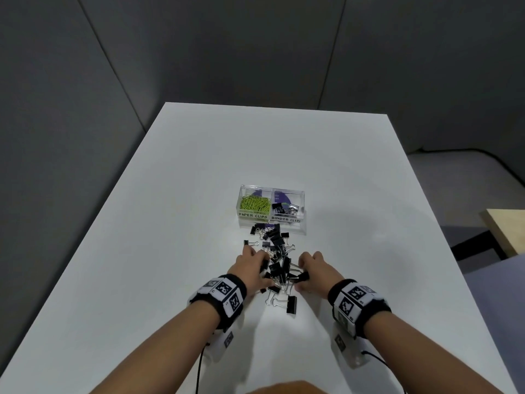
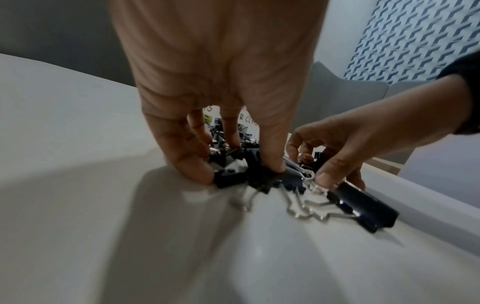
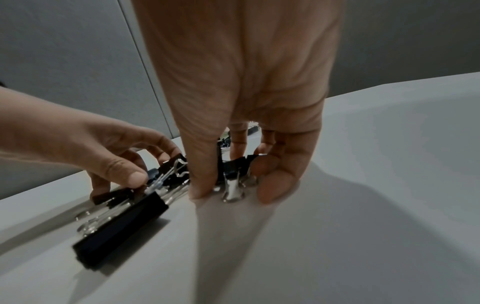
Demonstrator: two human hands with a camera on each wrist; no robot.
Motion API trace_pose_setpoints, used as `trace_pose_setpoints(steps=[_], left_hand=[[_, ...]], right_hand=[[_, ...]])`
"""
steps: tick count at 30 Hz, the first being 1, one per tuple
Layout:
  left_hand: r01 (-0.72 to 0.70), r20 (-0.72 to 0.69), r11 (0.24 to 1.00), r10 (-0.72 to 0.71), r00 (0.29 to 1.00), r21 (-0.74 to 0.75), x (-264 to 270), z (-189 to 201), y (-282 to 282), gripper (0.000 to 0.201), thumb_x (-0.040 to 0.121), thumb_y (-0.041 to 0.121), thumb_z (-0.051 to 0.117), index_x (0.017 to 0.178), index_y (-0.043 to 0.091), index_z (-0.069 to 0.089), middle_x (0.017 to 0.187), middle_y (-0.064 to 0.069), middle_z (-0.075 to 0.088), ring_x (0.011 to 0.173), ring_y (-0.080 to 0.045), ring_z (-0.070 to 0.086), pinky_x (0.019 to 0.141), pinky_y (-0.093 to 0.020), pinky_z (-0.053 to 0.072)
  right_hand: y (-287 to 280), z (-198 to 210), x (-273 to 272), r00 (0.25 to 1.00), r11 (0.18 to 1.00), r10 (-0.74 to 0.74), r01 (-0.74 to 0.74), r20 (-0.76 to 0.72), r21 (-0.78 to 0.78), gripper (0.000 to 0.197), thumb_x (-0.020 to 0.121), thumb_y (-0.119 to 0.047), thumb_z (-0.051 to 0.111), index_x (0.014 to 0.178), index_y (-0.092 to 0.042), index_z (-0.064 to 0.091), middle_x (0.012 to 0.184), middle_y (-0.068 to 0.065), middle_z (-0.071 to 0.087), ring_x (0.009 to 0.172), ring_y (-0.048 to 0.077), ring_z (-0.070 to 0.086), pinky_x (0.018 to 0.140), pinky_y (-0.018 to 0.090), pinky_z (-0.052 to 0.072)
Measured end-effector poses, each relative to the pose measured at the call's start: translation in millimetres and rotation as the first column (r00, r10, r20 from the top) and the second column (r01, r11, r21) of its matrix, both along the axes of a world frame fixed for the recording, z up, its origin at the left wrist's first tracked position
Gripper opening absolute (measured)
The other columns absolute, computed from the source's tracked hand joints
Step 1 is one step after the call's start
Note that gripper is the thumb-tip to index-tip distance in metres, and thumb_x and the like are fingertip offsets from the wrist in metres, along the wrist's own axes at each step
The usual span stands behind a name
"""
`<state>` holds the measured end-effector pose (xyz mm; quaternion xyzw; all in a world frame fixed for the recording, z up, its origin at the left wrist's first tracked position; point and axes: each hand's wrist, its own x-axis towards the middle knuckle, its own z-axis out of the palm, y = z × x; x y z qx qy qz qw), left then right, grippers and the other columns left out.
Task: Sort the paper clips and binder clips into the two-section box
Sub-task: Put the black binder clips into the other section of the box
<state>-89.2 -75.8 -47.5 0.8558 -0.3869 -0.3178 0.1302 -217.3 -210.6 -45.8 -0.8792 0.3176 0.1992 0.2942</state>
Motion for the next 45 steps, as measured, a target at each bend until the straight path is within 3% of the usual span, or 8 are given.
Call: trace_pose_setpoints(steps=[8,12,15,20,25,30,38,45], left_hand=[[0.051,-0.085,0.998,-0.047,0.995,0.04,6.7,4.8,-7.7,0.051,0.078,0.026,0.073,0.121,0.018,0.046,0.127,-0.008,0.034,0.099,-0.017,0.048,0.093,-0.028,0.046],[0.21,0.005,0.971,-0.212,0.977,0.113,1.9,7.1,-3.3,0.071,0.072,0.033,0.076,0.132,0.025,0.039,0.131,-0.005,0.032,0.117,-0.024,0.045,0.097,-0.036,0.046],[0.251,0.071,0.958,-0.263,0.962,0.138,-3.3,5.4,-5.1,0.065,0.071,0.032,0.076,0.127,0.024,0.043,0.129,-0.006,0.033,0.117,-0.026,0.043,0.096,-0.039,0.047],[0.241,0.071,0.962,-0.251,0.965,0.131,-1.2,3.7,-11.3,0.047,0.078,0.027,0.069,0.119,0.019,0.047,0.126,-0.009,0.036,0.113,-0.029,0.044,0.094,-0.04,0.047],[0.203,0.096,0.976,-0.21,0.973,0.079,-2.0,-2.1,-11.0,0.038,0.085,0.03,0.062,0.118,0.02,0.048,0.124,-0.009,0.038,0.112,-0.028,0.045,0.092,-0.039,0.048],[0.158,0.084,0.987,-0.159,0.984,0.027,2.3,-4.0,-9.1,0.031,0.09,0.032,0.056,0.117,0.019,0.048,0.122,-0.008,0.039,0.111,-0.026,0.046,0.093,-0.038,0.048],[0.032,-0.029,0.993,-0.035,0.999,-0.115,15.7,-1.7,-9.0,0.021,0.094,0.009,0.045,0.109,0.015,0.058,0.104,0.0,0.038,0.082,-0.016,0.047,0.077,-0.024,0.045],[0.018,-0.054,0.995,-0.024,0.998,-0.103,18.9,3.8,-9.5,0.028,0.092,0.021,0.057,0.118,0.012,0.06,0.119,-0.009,0.053,0.109,-0.022,0.055,0.091,-0.022,0.041]], right_hand=[[-1.8,-0.7,3.2,0.997,0.998,0.048,-0.051,-0.062,-0.044,0.034,0.08,-0.028,0.062,0.092,-0.017,0.032,0.101,0.006,0.034,0.075,0.025,0.049,0.064,0.033,0.039],[0.6,-0.4,5.6,0.995,0.994,0.055,-0.063,-0.088,-0.091,0.034,0.082,-0.028,0.057,0.105,-0.009,0.04,0.115,0.013,0.039,0.073,0.026,0.046,0.063,0.033,0.037],[1.6,0.1,7.3,0.993,0.992,0.061,-0.072,-0.099,-0.104,0.032,0.081,-0.029,0.057,0.099,-0.011,0.037,0.116,0.013,0.04,0.074,0.025,0.045,0.064,0.034,0.036],[0.0,0.8,6.7,0.993,0.986,0.092,-0.101,-0.076,-0.131,0.037,0.084,-0.029,0.056,0.11,-0.007,0.041,0.114,0.012,0.046,0.076,0.021,0.044,0.065,0.032,0.035],[-0.7,0.6,1.9,0.998,0.994,0.066,-0.066,-0.006,-0.086,0.031,0.086,-0.031,0.059,0.094,-0.016,0.033,0.099,0.006,0.043,0.078,0.02,0.043,0.068,0.031,0.033],[-1.5,-0.3,3.9,0.998,0.997,0.058,-0.058,-0.003,-0.057,0.028,0.087,-0.029,0.058,0.103,-0.011,0.043,0.114,0.012,0.043,0.08,0.019,0.042,0.071,0.03,0.034],[-3.4,-5.1,4.4,0.999,1.0,-0.02,0.021,0.049,-0.02,0.03,0.087,-0.022,0.058,0.108,-0.003,0.046,0.115,0.014,0.041,0.079,0.023,0.047,0.074,0.033,0.043],[-5.4,-5.7,5.2,0.997,0.999,-0.044,0.044,0.062,0.012,0.026,0.087,-0.023,0.058,0.101,-0.003,0.05,0.101,0.005,0.033,0.08,0.025,0.048,0.075,0.031,0.043]])
